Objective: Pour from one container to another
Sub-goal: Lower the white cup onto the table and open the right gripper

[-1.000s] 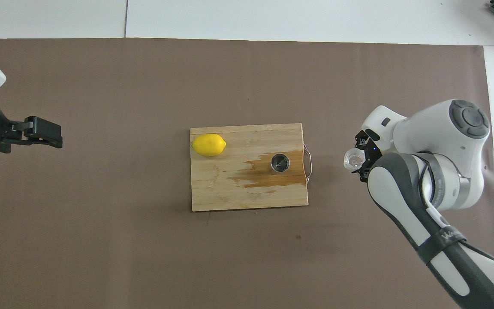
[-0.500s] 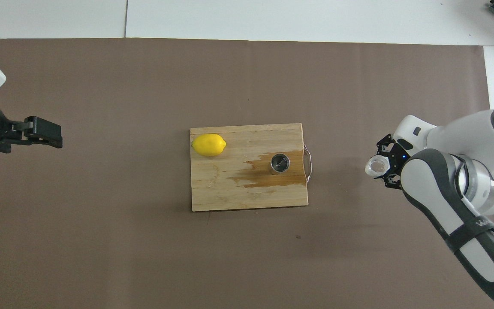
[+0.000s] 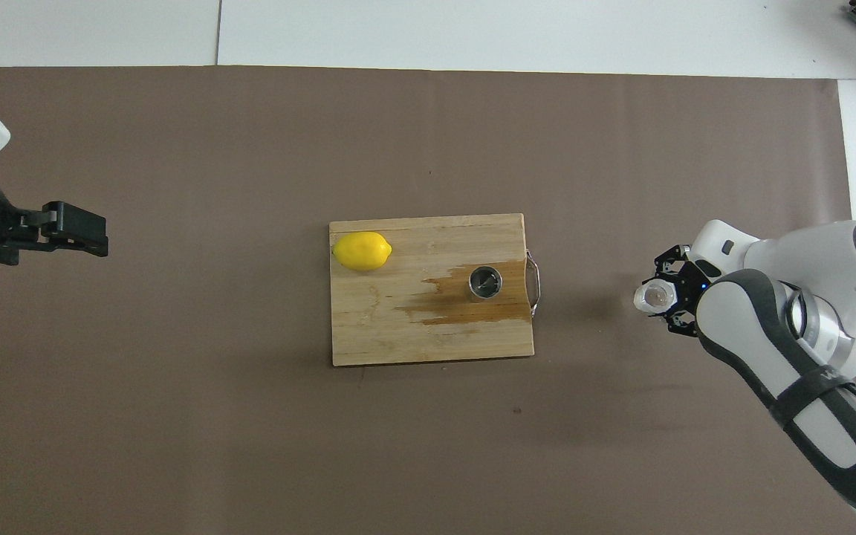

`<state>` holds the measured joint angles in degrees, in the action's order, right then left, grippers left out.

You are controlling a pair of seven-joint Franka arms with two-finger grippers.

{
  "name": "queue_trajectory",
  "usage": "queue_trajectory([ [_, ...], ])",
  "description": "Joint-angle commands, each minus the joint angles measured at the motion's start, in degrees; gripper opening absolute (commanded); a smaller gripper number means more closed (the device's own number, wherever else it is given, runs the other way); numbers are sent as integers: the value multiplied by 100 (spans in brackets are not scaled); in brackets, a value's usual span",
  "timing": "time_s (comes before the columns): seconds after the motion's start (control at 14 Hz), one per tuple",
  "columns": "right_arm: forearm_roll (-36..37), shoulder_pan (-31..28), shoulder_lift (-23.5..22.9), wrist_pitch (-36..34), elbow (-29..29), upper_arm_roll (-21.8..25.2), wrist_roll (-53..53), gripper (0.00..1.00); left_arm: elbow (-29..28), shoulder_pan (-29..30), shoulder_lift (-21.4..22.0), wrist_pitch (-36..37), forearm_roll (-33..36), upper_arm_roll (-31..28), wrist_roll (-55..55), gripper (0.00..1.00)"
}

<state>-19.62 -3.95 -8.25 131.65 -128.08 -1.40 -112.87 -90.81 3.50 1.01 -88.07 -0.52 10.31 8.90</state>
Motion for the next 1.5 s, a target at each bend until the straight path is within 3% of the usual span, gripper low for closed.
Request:
queue_trajectory([
  [0.0, -200, -106, 8, 342, -181, -53, -340, 0, -183, 28, 180, 18, -36, -11, -3, 100],
  [0.29, -200, -132, -1, 483, -287, -62, -367, 0, -174, 28, 180, 18, -36, -11, -3, 100],
  [0.36, -208, -132, -1, 519, -314, -62, -367, 7, -183, 28, 180, 18, -44, -11, -3, 100],
  [0.43, -208, -132, -1, 528, -323, -62, -367, 25, -183, 28, 180, 18, -36, -11, -3, 100],
  [0.5, -243, -132, 8, 519, -323, -62, -341, 99, -183, 28, 180, 18, -36, -11, -3, 100],
  [0.86, -367, -176, 165, 379, -288, -62, -315, 100, -183, 28, 180, 18, -36, -11, -3, 100],
  [1.29, -270, -80, 1051, -403, 2, -45, 492, 100, -183, 28, 180, 18, -45, -11, 6, 100],
  [1.43, -261, -62, 1298, -430, 63, -97, 1368, 100, -183, 28, 180, 18, -44, -11, -3, 100],
])
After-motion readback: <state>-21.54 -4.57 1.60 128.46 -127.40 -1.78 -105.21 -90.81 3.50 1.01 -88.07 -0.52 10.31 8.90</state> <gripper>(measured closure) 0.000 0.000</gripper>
